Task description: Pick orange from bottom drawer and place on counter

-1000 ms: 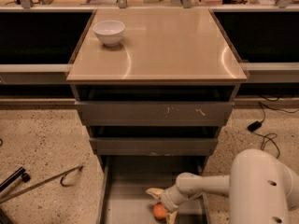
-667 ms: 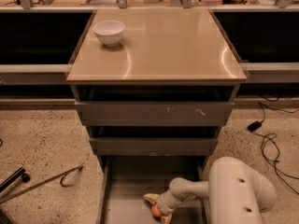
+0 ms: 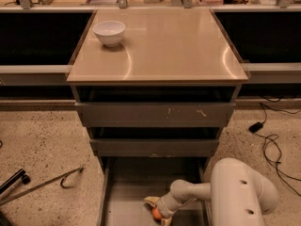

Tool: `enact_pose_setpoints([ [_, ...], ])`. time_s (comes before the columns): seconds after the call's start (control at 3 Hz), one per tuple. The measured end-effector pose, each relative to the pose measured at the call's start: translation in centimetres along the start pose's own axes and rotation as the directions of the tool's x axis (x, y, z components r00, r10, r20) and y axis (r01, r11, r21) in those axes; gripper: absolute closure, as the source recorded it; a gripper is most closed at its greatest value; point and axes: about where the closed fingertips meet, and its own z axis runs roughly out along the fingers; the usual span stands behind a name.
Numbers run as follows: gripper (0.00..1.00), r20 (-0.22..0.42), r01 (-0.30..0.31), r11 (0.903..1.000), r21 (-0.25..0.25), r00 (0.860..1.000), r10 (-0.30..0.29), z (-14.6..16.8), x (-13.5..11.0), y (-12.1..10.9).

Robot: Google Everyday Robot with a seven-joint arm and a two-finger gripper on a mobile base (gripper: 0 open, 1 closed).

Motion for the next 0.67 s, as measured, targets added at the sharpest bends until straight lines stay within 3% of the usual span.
enact_pose_setpoints([
  [0.67,0.62,0.0,0.0,1.0,0.0,1.0,0.0,0.0,-0.01,0.0],
])
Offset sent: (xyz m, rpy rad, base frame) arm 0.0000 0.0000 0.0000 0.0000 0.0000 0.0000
